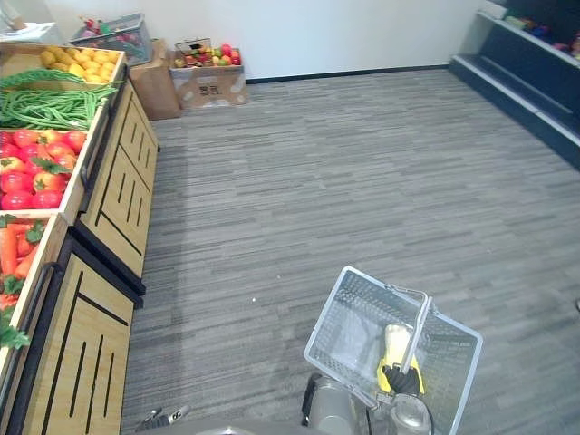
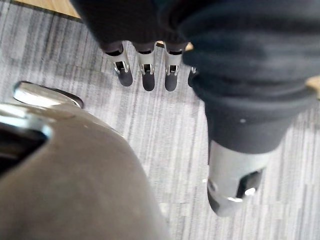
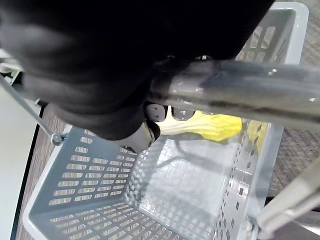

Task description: Pick vegetable in the basket

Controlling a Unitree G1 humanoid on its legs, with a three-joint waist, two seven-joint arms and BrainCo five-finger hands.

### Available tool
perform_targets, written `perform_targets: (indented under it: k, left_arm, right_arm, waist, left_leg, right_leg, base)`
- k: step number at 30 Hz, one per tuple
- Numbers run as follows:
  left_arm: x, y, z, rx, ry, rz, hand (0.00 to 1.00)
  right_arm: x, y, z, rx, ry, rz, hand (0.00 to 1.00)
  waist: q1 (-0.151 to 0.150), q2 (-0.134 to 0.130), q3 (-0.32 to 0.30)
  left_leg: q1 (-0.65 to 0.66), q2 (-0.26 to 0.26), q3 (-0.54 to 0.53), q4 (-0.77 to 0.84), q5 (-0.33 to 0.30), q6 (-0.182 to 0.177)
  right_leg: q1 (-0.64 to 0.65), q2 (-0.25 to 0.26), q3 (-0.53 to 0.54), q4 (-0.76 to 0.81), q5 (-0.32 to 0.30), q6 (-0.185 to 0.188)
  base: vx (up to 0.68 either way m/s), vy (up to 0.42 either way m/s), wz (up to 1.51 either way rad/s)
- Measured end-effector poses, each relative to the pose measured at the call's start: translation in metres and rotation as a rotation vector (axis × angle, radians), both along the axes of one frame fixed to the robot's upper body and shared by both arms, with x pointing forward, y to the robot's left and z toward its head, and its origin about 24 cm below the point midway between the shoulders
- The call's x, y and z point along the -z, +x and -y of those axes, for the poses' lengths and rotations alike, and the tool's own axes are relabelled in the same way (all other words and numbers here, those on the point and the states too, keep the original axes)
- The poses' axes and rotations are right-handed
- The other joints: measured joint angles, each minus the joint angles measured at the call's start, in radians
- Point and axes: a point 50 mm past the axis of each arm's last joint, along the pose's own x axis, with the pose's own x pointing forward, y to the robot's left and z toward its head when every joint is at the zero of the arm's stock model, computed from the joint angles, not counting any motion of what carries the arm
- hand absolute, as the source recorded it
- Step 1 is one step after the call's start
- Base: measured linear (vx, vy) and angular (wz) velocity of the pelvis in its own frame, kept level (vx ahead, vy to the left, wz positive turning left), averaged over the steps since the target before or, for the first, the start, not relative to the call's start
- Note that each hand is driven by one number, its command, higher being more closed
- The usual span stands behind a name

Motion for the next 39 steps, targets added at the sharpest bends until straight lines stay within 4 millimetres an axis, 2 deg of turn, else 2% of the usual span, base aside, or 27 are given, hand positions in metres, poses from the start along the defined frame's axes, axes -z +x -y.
perform_targets:
  k: [3, 5, 7, 9, 10, 11, 12, 13, 14, 16, 17, 18, 19, 20, 21, 23, 25, 27, 30, 31, 32, 33, 34, 35, 36, 38, 39]
  left_arm:
    - [0.001, -0.002, 0.005, -0.032, -0.010, -0.002, 0.00]
    - [0.000, -0.001, 0.002, -0.038, 0.002, 0.012, 0.00]
    - [-0.001, -0.001, 0.000, -0.033, 0.012, 0.011, 0.00]
    - [-0.001, -0.001, -0.001, -0.026, 0.016, 0.006, 0.00]
    - [-0.001, -0.001, -0.003, -0.012, 0.022, 0.006, 0.00]
    - [-0.002, -0.001, -0.004, 0.006, 0.028, 0.003, 0.00]
    - [-0.002, -0.001, -0.004, 0.016, 0.029, 0.002, 0.00]
    - [-0.001, 0.000, -0.002, 0.044, 0.031, -0.003, 0.00]
    - [-0.002, 0.000, -0.007, 0.062, 0.045, -0.012, 0.00]
    - [-0.003, 0.003, -0.012, 0.106, 0.069, -0.016, 0.00]
    - [-0.004, 0.003, -0.014, 0.118, 0.086, -0.020, 0.00]
    - [-0.004, 0.001, -0.015, 0.113, 0.090, -0.026, 0.00]
    - [-0.004, -0.002, -0.017, 0.102, 0.094, -0.032, 0.00]
    - [-0.001, -0.010, -0.012, 0.107, 0.083, -0.064, 0.00]
    - [0.002, -0.023, -0.003, 0.109, 0.061, -0.102, 0.00]
    - [0.005, -0.044, 0.001, 0.099, 0.047, -0.166, 0.00]
    - [0.005, -0.045, 0.001, 0.106, 0.048, -0.175, 0.00]
    - [0.005, -0.047, -0.004, 0.126, 0.057, -0.192, 0.00]
    - [0.005, -0.044, -0.009, 0.162, 0.063, -0.215, 0.00]
    - [0.003, -0.046, -0.019, 0.175, 0.081, -0.229, 0.00]
    - [0.002, -0.046, -0.021, 0.192, 0.081, -0.234, 0.00]
    - [0.002, -0.046, -0.025, 0.199, 0.089, -0.237, 0.00]
    - [0.000, -0.046, -0.031, 0.208, 0.107, -0.243, 0.00]
    - [0.000, -0.045, -0.032, 0.198, 0.111, -0.247, 0.00]
    - [0.000, -0.045, -0.032, 0.194, 0.112, -0.246, 0.00]
    - [0.000, -0.038, -0.031, 0.193, 0.110, -0.233, 0.00]
    - [0.000, -0.036, -0.030, 0.194, 0.109, -0.226, 0.00]
  right_arm:
    - [0.001, 0.000, -0.002, -0.031, -0.008, -0.022, 1.00]
    - [0.004, -0.003, -0.004, -0.041, 0.008, -0.046, 1.00]
    - [0.006, -0.004, -0.008, -0.049, 0.022, -0.060, 1.00]
    - [0.010, -0.014, -0.006, -0.020, 0.032, -0.095, 1.00]
    - [0.012, -0.022, -0.004, 0.005, 0.035, -0.115, 1.00]
    - [0.013, -0.030, -0.002, 0.029, 0.038, -0.133, 1.00]
    - [0.014, -0.033, -0.001, 0.035, 0.036, -0.143, 1.00]
    - [0.015, -0.036, 0.001, 0.044, 0.028, -0.154, 1.00]
    - [0.017, -0.038, -0.005, 0.043, 0.042, -0.163, 1.00]
    - [0.017, -0.034, -0.010, 0.022, 0.047, -0.148, 1.00]
    - [0.018, -0.031, -0.014, 0.004, 0.052, -0.146, 1.00]
    - [0.017, -0.027, -0.016, -0.009, 0.052, -0.139, 1.00]
    - [0.017, -0.026, -0.015, -0.012, 0.050, -0.136, 1.00]
    - [0.015, -0.023, -0.012, -0.013, 0.040, -0.125, 1.00]
    - [0.014, -0.025, -0.005, -0.014, 0.022, -0.132, 1.00]
    - [0.014, -0.020, -0.008, -0.072, 0.011, -0.135, 1.00]
    - [0.013, -0.016, -0.010, -0.101, 0.015, -0.130, 1.00]
    - [0.014, -0.014, -0.012, -0.128, 0.007, -0.140, 1.00]
    - [0.013, -0.015, -0.008, -0.093, 0.005, -0.125, 1.00]
    - [0.012, -0.014, -0.008, -0.094, 0.004, -0.119, 1.00]
    - [0.012, -0.012, -0.010, -0.095, 0.009, -0.110, 1.00]
    - [0.013, -0.012, -0.012, -0.093, 0.013, -0.106, 1.00]
    - [0.012, -0.009, -0.014, -0.093, 0.022, -0.099, 1.00]
    - [0.013, -0.008, -0.014, -0.080, 0.030, -0.096, 1.00]
    - [0.013, -0.009, -0.014, -0.078, 0.029, -0.097, 1.00]
    - [0.011, -0.005, -0.014, -0.080, 0.022, -0.087, 1.00]
    - [0.011, -0.004, -0.014, -0.078, 0.019, -0.084, 1.00]
  waist:
    - [0.001, 0.001, 0.000]
    - [0.001, 0.000, -0.001]
    - [-0.001, 0.001, -0.001]
    - [-0.001, -0.003, 0.002]
    - [0.001, -0.011, 0.004]
    - [0.000, -0.018, 0.001]
    - [-0.001, -0.018, 0.001]
    - [0.000, -0.015, 0.000]
    - [-0.002, -0.022, -0.018]
    - [-0.004, -0.051, -0.016]
    - [0.003, -0.060, 0.001]
    - [0.016, -0.063, 0.021]
    - [0.023, -0.065, 0.033]
    - [0.027, -0.048, 0.030]
    - [0.026, -0.012, 0.026]
    - [0.033, -0.020, 0.017]
    - [0.031, -0.028, 0.011]
    - [0.023, -0.045, 0.002]
    - [0.019, -0.078, -0.035]
    - [0.019, -0.092, -0.049]
    - [0.013, -0.097, -0.052]
    - [0.005, -0.097, -0.051]
    - [-0.006, -0.113, -0.053]
    - [-0.002, -0.119, -0.052]
    - [-0.003, -0.119, -0.052]
    - [-0.004, -0.101, -0.044]
    - [-0.004, -0.096, -0.041]
  left_leg:
    - [-0.034, 0.011, -0.032, 0.109, 0.105, 0.009]
    - [-0.156, 0.037, -0.035, 0.339, 0.250, 0.010]
    - [-0.250, 0.078, -0.002, 0.491, 0.302, 0.012]
    - [-0.319, 0.106, 0.069, 0.568, 0.205, 0.014]
    - [-0.343, 0.100, 0.126, 0.547, 0.137, 0.016]
    - [-0.356, 0.089, 0.191, 0.462, 0.099, 0.017]
    - [-0.358, 0.079, 0.221, 0.393, 0.094, 0.024]
    - [-0.355, 0.050, 0.269, 0.252, 0.100, 0.041]
    - [-0.340, 0.001, 0.264, 0.176, 0.082, 0.042]
    - [-0.335, -0.028, 0.259, 0.111, 0.081, 0.043]
    - [-0.344, -0.031, 0.250, 0.126, 0.081, 0.043]
    - [-0.394, -0.015, 0.240, 0.262, 0.088, 0.036]
    - [-0.429, -0.002, 0.242, 0.291, 0.040, 0.033]
    - [-0.452, -0.002, 0.243, 0.207, 0.024, 0.035]
    - [-0.459, 0.012, 0.254, 0.136, 0.105, 0.068]
    - [-0.432, -0.009, 0.313, 0.134, 0.071, 0.088]
    - [-0.440, -0.028, 0.328, 0.147, 0.047, 0.105]
    - [-0.438, -0.061, 0.340, 0.146, 0.022, 0.120]
    - [-0.383, -0.116, 0.344, 0.086, 0.014, 0.132]
    - [-0.357, -0.125, 0.343, 0.066, 0.006, 0.138]
    - [-0.316, -0.134, 0.327, 0.036, 0.004, 0.144]
    - [-0.300, -0.137, 0.312, 0.021, 0.005, 0.151]
    - [-0.261, -0.140, 0.288, -0.010, 0.002, 0.157]
    - [-0.219, -0.140, 0.273, -0.044, 0.008, 0.150]
    - [-0.201, -0.138, 0.265, -0.059, 0.011, 0.148]
    - [-0.144, -0.109, 0.236, -0.098, 0.014, 0.144]
    - [-0.136, -0.099, 0.226, -0.104, 0.015, 0.142]
  right_leg:
    - [0.082, 0.004, -0.029, -0.044, -0.019, -0.005]
    - [0.169, 0.018, -0.060, -0.139, -0.027, -0.003]
    - [0.214, 0.016, -0.092, -0.191, -0.030, -0.007]
    - [0.268, 0.003, -0.130, -0.221, -0.029, -0.006]
    - [0.310, -0.020, -0.151, -0.236, -0.029, -0.005]
    - [0.343, -0.044, -0.171, -0.242, -0.027, -0.002]
    - [0.358, -0.053, -0.178, -0.244, -0.026, 0.008]
    - [0.380, -0.063, -0.189, -0.244, -0.038, 0.050]
    - [0.375, -0.078, -0.174, -0.265, -0.053, 0.078]
    - [0.379, -0.063, -0.132, -0.325, -0.053, 0.077]
    - [0.403, -0.042, -0.109, -0.378, -0.039, 0.071]
    - [0.448, -0.051, -0.109, -0.422, -0.021, 0.073]
    - [0.468, -0.056, -0.114, -0.434, -0.020, 0.078]
    - [0.483, -0.056, -0.109, -0.435, -0.030, 0.085]
    - [0.490, -0.050, -0.103, -0.430, -0.041, 0.102]
    - [0.495, -0.076, -0.049, -0.448, -0.047, 0.109]
    - [0.475, -0.096, -0.027, -0.448, -0.043, 0.102]
    - [0.455, -0.131, -0.014, -0.396, -0.033, 0.111]
    - [0.320, -0.207, 0.038, -0.086, 0.005, 0.164]
    - [0.248, -0.230, 0.063, 0.064, 0.063, 0.164]
    - [0.189, -0.250, 0.073, 0.203, 0.159, 0.154]
    - [0.163, -0.254, 0.073, 0.271, 0.179, 0.152]
    - [0.117, -0.249, 0.066, 0.388, 0.146, 0.114]
    - [0.080, -0.229, 0.039, 0.454, 0.093, 0.089]
    - [0.065, -0.220, 0.017, 0.461, 0.063, 0.083]
    - [0.021, -0.150, -0.061, 0.342, -0.018, 0.055]
    - [0.011, -0.126, -0.068, 0.283, -0.023, 0.050]
  base:
    - [0.38, -0.208, 0.35]
    - [0.27, -0.130, 0.30]
    - [0.21, -0.081, 0.39]
    - [0.19, -0.022, 0.61]
    - [0.21, 0.105, 0.80]
    - [0.17, 0.104, 0.81]
    - [0.18, 0.221, 0.77]
    - [0.12, 0.174, 0.78]
    - [0.17, 0.244, 0.83]
    - [0.08, 0.126, 0.71]
    - [0.04, 0.079, 0.56]
    - [0.04, 0.102, 0.31]
    - [0.07, 0.194, 0.18]
    - [0.07, 0.255, 0.02]
    - [0.09, 0.273, -0.13]
    - [0.13, 0.196, -0.46]
    - [0.20, 0.186, -0.24]
    - [0.23, 0.185, -0.03]
    - [0.25, 0.138, 0.16]
    - [0.27, 0.077, 0.16]
    - [0.32, 0.071, 0.23]
    - [0.34, 0.037, 0.40]
    - [0.35, 0.004, 0.48]
    - [0.24, -0.013, 0.47]
    - [0.26, -0.039, 0.44]
    - [0.36, -0.128, 0.53]
    - [0.33, -0.160, 0.55]
